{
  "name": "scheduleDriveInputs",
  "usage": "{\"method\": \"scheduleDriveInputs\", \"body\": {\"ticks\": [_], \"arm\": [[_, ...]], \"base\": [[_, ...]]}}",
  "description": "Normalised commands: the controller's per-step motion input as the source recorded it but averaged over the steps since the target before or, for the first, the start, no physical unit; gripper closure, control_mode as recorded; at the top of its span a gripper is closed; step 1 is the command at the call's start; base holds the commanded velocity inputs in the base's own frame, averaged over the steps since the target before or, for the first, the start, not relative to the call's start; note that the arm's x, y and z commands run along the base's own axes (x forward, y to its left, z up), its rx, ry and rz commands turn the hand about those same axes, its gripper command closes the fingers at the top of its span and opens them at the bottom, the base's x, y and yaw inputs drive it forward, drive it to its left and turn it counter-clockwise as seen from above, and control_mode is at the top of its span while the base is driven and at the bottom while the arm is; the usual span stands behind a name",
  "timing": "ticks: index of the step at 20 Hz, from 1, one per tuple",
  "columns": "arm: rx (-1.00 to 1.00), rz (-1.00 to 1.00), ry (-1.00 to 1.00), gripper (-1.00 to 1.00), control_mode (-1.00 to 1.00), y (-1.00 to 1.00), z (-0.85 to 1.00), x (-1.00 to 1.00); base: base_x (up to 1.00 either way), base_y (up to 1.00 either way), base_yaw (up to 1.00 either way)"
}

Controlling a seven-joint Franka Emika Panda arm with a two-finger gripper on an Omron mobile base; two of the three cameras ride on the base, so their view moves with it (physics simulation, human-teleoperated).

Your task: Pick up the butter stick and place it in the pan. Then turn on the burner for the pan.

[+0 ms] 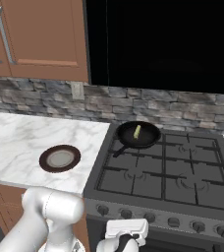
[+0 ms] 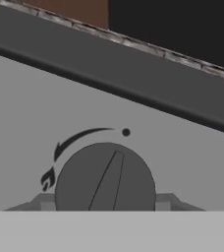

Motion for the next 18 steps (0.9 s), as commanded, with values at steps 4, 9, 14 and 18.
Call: {"method": "scheduleDriveInputs", "body": {"ticks": [4, 9, 14, 18], "arm": [[-0.06, 0.00, -0.05, 1.00, -1.00, 0.00, 0.24, -0.12], [-0.19, 0.01, -0.06, 1.00, -1.00, 0.00, 0.18, -0.16], [-0.28, 0.06, -0.06, 1.00, -1.00, 0.00, 0.17, -0.14], [-0.31, 0.07, -0.06, 1.00, -1.00, 0.00, 0.15, -0.18]], "base": [[0.00, 0.00, 0.00], [0.00, 0.00, 0.00], [0.00, 0.00, 0.00], [0.00, 0.00, 0.00]]}}
